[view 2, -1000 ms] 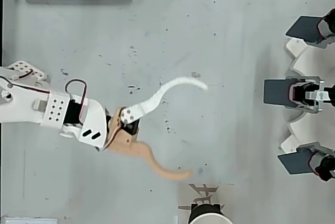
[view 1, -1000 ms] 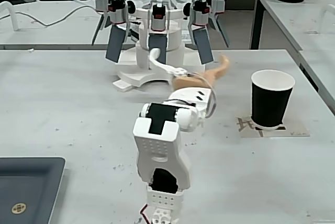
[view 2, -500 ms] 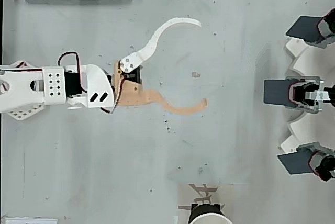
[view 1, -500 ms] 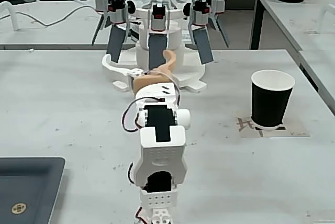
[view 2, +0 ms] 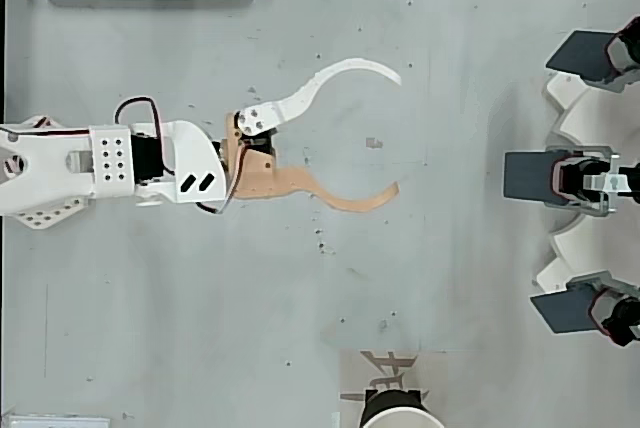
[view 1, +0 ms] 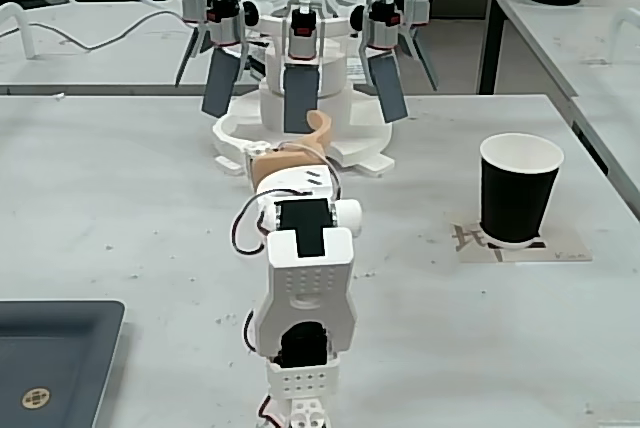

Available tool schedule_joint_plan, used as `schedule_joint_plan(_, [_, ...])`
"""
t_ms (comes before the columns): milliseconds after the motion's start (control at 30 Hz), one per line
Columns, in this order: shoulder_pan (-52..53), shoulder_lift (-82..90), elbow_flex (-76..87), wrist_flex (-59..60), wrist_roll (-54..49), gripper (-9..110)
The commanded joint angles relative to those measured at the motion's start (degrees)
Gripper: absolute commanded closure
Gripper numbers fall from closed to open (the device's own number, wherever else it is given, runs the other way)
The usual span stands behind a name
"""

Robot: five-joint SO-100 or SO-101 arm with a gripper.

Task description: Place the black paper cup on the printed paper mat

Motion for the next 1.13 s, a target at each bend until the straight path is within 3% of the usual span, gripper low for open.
schedule_joint_plan(0, [-0.4,0.4,-2.7,0.0,2.6,85])
schedule_joint_plan(167, [-0.3,1.4,-2.7,0.3,5.8,92])
schedule_joint_plan(1100, [0.5,1.7,0.7,-1.2,4.2,89])
